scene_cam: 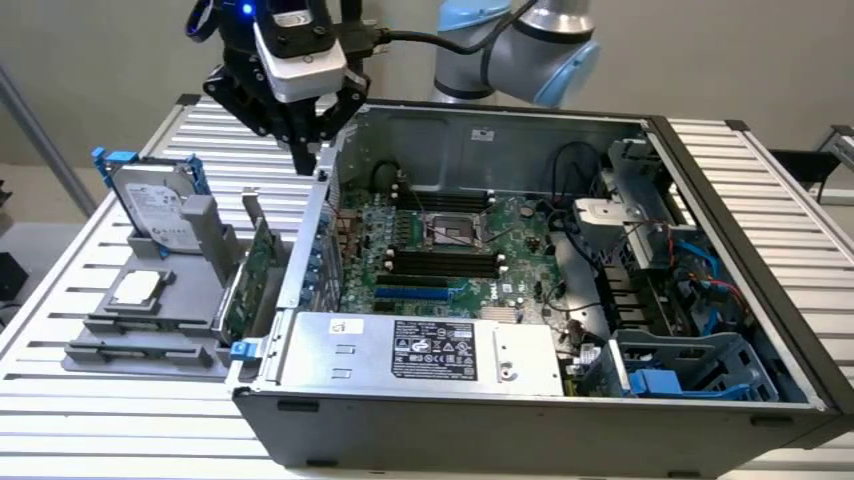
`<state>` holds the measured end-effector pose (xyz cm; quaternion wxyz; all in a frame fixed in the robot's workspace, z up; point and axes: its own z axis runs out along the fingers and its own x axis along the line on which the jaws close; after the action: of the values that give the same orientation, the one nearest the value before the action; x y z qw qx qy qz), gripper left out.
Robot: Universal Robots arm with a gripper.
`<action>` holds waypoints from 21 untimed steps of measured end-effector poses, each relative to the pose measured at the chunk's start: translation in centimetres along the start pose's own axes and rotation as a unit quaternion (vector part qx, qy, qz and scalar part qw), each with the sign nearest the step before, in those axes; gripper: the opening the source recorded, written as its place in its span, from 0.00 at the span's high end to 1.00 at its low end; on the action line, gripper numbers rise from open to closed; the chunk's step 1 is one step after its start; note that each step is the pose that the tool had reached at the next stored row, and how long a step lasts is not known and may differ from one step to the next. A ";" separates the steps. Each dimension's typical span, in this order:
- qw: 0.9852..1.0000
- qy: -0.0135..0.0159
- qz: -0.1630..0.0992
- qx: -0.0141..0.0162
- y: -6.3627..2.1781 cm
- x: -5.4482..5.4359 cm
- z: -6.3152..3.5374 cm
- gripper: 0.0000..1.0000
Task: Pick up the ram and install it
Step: 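Reach for the ram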
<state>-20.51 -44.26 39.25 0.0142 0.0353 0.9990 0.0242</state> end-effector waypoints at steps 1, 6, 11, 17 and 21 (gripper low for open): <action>1.000 0.000 0.000 0.000 -0.16 0.4 -0.02 0.89; 1.000 0.000 0.000 0.000 -0.93 2.7 -0.07 0.89; 1.000 0.000 0.000 0.000 -1.61 4.9 -0.06 0.89; 1.000 0.000 0.000 0.000 -2.38 7.6 0.08 0.89; 1.000 0.000 0.000 0.000 -2.86 9.4 0.21 0.89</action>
<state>-30.04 -46.43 38.65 0.0145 0.0353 0.9990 0.0242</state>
